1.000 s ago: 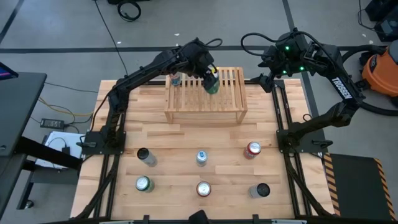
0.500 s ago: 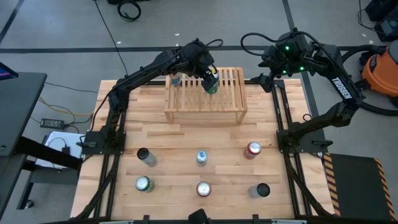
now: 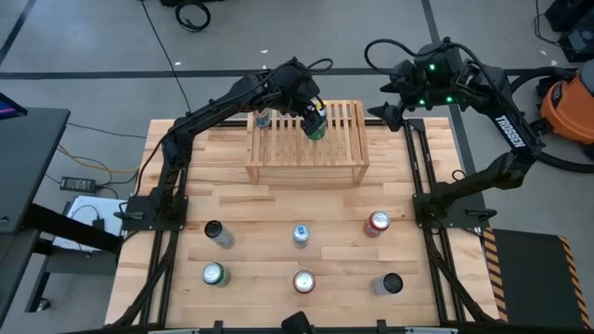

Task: Place canned beverage on shelf
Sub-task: Align the green soda can with the blue soda can on the shelf

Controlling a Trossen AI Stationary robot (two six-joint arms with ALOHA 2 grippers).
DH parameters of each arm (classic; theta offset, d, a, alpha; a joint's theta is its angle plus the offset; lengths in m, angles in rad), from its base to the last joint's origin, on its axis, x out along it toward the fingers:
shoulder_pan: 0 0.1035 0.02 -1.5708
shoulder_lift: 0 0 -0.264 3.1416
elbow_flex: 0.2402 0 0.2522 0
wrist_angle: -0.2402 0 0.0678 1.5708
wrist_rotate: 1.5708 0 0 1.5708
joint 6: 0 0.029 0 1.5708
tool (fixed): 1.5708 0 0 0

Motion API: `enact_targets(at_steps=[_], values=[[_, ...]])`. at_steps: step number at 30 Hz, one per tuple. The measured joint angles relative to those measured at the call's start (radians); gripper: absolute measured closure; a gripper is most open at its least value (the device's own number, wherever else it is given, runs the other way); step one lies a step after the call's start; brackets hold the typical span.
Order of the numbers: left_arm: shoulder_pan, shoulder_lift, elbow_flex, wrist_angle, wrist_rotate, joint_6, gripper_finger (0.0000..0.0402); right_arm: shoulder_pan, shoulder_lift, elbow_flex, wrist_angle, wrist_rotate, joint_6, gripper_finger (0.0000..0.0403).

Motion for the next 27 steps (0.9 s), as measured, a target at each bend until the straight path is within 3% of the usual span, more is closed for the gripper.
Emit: enact_targets(at_steps=[10, 27], values=[[0.000, 0.000, 0.001, 0.019, -0.001, 0.000, 0.0117, 0.000, 0.000, 0.000, 0.110, -0.001, 0.000, 0.0015], [0.000, 0.000, 0.001, 0.022, -0.001, -0.010, 0.0118, 0.000, 0.001, 0.000, 0.148, -0.001, 0.004, 0.0015]])
